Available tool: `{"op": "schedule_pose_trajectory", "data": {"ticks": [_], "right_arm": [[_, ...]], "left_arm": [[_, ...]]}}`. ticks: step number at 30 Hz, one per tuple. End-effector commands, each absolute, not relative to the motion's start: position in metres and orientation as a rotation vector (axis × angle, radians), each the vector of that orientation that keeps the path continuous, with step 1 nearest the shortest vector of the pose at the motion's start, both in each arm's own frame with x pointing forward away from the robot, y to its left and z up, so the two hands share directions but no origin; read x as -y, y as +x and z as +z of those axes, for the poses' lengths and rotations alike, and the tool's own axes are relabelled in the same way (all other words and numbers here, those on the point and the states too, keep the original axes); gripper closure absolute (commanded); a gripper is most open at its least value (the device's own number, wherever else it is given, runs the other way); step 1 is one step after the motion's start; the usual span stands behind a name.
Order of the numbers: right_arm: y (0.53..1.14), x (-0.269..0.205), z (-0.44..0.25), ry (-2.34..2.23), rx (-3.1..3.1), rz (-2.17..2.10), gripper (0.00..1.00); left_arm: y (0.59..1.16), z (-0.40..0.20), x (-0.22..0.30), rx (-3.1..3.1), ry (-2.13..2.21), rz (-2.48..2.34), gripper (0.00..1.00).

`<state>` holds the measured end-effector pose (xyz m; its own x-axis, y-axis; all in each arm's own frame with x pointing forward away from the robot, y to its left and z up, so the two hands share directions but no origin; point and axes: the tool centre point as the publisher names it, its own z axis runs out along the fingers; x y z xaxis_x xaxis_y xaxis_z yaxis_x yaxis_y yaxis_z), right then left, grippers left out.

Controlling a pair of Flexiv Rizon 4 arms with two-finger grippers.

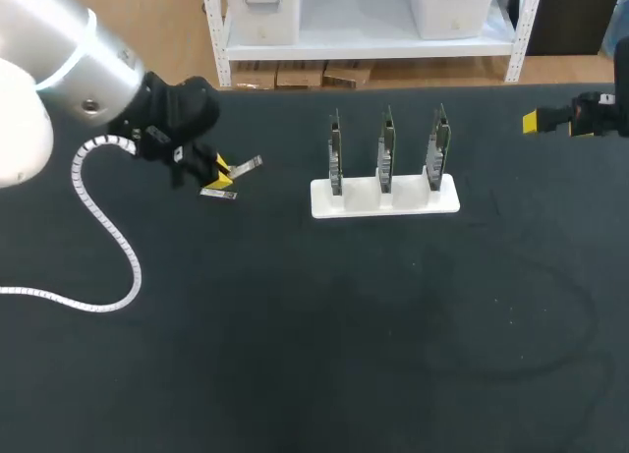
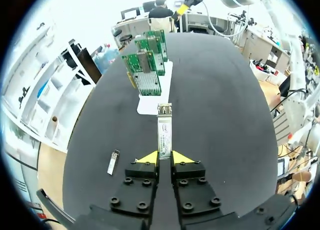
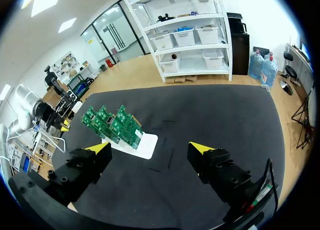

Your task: Pick up the optical module with the left hand, and insert it into the network port with the right hand.

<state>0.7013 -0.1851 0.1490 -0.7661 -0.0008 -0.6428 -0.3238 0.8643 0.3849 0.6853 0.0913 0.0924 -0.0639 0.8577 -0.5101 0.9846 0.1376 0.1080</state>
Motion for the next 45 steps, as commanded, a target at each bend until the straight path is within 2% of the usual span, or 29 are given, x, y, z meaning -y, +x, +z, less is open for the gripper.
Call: {"op": "schedule_pose_trajectory", "data": {"ticks": [1, 26, 45], "right_arm": [[0.700, 0.185, 0.150, -0.230, -2.375, 0.633, 0.00], [0.700, 0.185, 0.150, -0.230, -2.375, 0.633, 0.00], [0.700, 0.185, 0.150, -0.230, -2.375, 0.633, 0.00]], "left_arm": [[0.685, 0.097, -0.096, -1.919, 1.740, -0.405, 1.00], [0.688, 0.100, -0.099, -1.925, 1.770, -0.370, 1.00], [0.716, 0.159, -0.031, -1.529, 1.529, -0.527, 1.00]]}}
